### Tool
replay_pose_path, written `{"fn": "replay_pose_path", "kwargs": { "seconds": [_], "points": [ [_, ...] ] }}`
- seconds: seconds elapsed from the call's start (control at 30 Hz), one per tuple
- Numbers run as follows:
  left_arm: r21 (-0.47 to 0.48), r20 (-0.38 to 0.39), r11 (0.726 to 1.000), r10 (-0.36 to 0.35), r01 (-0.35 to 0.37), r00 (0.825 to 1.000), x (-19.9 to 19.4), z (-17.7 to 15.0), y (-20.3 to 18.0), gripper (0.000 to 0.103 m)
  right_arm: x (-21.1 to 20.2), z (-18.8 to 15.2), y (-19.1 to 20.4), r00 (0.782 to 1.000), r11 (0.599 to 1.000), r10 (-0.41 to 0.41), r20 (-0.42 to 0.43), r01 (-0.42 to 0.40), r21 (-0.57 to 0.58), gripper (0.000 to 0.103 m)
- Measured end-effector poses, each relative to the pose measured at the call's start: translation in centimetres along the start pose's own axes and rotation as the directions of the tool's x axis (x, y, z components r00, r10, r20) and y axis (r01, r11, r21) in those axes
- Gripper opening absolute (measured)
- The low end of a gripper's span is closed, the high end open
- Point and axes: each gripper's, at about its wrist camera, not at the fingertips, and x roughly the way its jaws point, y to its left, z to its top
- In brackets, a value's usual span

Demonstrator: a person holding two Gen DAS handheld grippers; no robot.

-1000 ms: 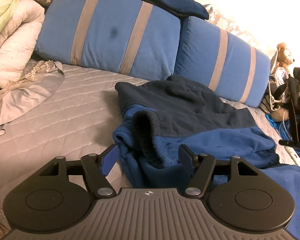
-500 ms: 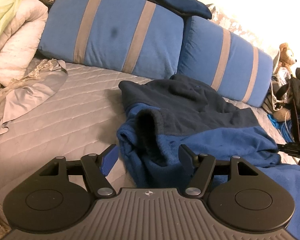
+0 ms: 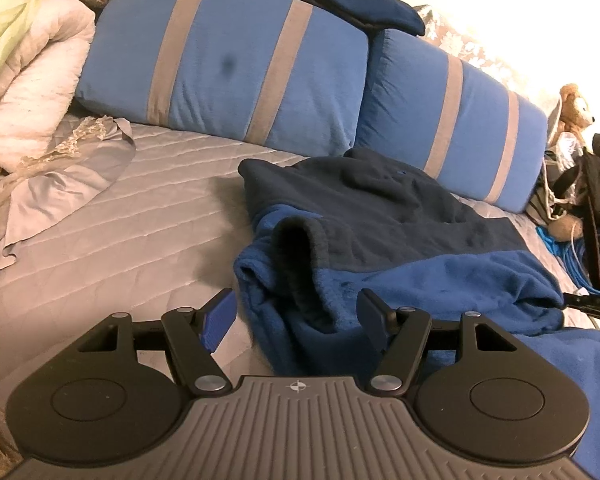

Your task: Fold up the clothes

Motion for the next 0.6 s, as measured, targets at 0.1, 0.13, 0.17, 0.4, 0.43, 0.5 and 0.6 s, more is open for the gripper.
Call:
{"fn": "replay_pose_path", "kwargs": {
  "seconds": [0.1, 0.13, 0.17, 0.4, 0.43, 0.5, 0.6],
  "points": [
    [0.025, 0.007, 1.0, -0.012, 0.012, 1.0, -0.2, 0.8, -0.4, 0.066, -0.2, 0.2, -0.5, 1.0, 1.0, 0.006, -0.001, -0.006, 0.019, 0.014],
    [0.036, 0.01, 0.999, -0.017, 0.016, 1.0, -0.3, 1.4, -0.7, 0.066, -0.2, 0.4, -0.8, 1.0, 1.0, 0.011, -0.003, -0.011, 0.03, 0.014],
    [0.047, 0.012, 0.999, -0.022, 0.021, 1.0, -0.5, 1.9, -0.9, 0.066, -0.3, 0.7, -1.1, 1.0, 0.999, 0.013, -0.002, -0.012, 0.04, 0.016],
    [0.251, 0.021, 0.958, -0.149, 0.139, 0.989, 0.0, 9.3, -6.5, 0.066, 0.4, 3.5, -2.9, 1.0, 0.998, 0.003, 0.012, -0.004, 0.068, 0.054],
    [0.285, 0.005, 0.944, -0.177, 0.168, 0.984, 0.7, 10.5, -7.8, 0.066, 0.8, 4.0, -3.1, 1.0, 0.997, 0.009, 0.013, -0.01, 0.073, 0.056],
    [0.329, -0.021, 0.916, -0.236, 0.229, 0.972, 3.0, 12.3, -10.6, 0.066, 2.0, 5.0, -3.6, 1.0, 0.995, 0.028, 0.009, -0.028, 0.095, 0.062],
    [0.377, -0.074, 0.869, -0.317, 0.321, 0.945, 7.3, 14.8, -14.8, 0.066, 4.3, 6.7, -4.0, 0.999, 0.992, 0.046, 0.0, -0.046, 0.121, 0.069]
  ]
}}
